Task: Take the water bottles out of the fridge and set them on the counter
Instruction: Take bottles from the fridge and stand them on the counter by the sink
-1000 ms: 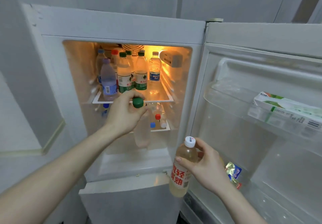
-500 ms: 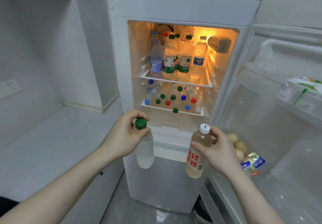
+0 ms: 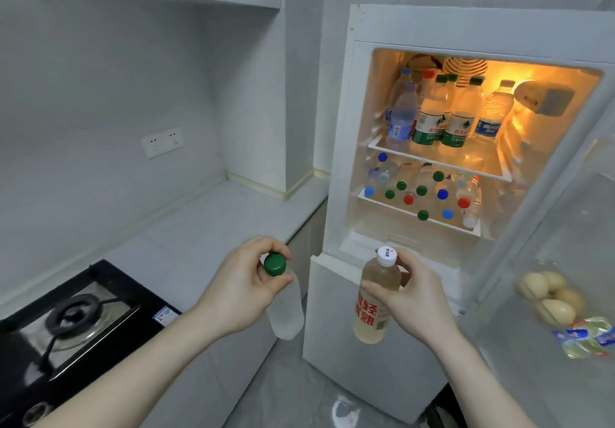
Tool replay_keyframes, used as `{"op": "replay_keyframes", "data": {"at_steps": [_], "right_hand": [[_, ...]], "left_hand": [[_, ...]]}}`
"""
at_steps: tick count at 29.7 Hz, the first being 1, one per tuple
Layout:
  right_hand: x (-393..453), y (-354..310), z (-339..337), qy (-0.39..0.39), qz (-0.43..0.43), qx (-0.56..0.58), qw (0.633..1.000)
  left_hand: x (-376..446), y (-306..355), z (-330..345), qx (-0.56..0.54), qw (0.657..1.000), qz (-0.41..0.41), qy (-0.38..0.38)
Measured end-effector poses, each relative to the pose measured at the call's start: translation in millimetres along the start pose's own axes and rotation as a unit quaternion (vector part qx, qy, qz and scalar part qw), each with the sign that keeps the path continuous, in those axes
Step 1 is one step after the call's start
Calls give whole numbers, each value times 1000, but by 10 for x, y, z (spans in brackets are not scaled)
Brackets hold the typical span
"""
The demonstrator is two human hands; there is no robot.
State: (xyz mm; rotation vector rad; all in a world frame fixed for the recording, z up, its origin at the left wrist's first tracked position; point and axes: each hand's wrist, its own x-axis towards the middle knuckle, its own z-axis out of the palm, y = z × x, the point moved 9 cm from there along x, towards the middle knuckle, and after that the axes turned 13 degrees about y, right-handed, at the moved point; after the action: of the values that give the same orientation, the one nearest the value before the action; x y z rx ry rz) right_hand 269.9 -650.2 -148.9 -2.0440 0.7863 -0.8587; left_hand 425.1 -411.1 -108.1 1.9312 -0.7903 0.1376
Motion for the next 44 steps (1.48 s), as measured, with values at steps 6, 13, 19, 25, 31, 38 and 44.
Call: {"op": "replay_keyframes", "data": {"at_steps": [6, 13, 19, 25, 31, 38, 44], "right_hand": [[-707, -759, 993, -122, -24, 45, 991], [-1734, -1612, 1928, -251, -69, 86, 962], [-2662, -2275, 2708, -351, -114, 104, 923], [-3463, -2903, 3364, -458, -170, 124, 864], [-4071, -3400, 3894, -547, -223, 141, 795], [-4807, -3820, 4392, -614, -288, 171, 715], [-5701, -4150, 4491, -685, -332, 176, 625]], "left_hand": [[-697, -414, -982, 55, 997, -49, 26], [-1669, -879, -2156, 112, 983, -119, 81], [-2576, -1171, -3153, 149, 957, -192, 156], [-3353, -1362, -3960, 188, 912, -266, 249], [-3939, -1417, -4511, 207, 849, -337, 351], [-4621, -1305, -4935, 236, 761, -405, 449], [-5444, -1087, -5164, 249, 681, -460, 513]]}}
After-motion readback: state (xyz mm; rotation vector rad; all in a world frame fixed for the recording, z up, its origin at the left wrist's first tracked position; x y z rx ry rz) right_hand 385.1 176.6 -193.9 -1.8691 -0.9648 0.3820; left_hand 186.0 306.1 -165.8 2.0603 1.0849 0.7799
